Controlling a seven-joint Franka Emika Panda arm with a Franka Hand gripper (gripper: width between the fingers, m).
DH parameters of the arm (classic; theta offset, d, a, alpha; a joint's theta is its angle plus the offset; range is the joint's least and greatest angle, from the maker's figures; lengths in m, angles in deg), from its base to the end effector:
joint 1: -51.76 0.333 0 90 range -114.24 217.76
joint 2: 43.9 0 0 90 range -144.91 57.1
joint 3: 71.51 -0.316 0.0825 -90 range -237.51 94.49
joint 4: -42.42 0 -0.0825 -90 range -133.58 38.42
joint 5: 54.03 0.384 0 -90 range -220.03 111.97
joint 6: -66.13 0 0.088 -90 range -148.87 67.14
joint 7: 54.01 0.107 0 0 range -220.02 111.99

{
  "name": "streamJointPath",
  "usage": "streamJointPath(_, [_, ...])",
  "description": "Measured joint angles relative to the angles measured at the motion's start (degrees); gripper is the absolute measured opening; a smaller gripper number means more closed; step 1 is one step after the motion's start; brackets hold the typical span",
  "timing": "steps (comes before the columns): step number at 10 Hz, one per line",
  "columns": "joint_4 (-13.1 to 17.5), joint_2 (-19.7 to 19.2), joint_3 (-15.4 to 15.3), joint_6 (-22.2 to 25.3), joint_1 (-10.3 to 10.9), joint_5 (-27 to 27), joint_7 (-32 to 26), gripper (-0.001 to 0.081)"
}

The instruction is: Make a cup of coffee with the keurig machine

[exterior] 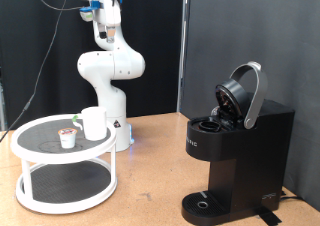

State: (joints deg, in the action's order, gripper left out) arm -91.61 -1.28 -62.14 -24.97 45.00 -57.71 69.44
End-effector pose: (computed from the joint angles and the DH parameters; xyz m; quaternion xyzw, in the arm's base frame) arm 0.3045 -0.1096 0.5827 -0.3664 0.9302 0.0224 0.0084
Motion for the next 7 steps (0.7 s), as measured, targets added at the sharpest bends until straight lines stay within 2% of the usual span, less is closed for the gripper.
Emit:
streamJointPath(3, [0.0, -0.2, 2.3, 0.0, -1.3, -2.8, -1.8, 0.0734])
streamJointPath(7, [0.0, -1.1, 7.4, -1.2, -3.6, -6.5, -5.6, 0.0734])
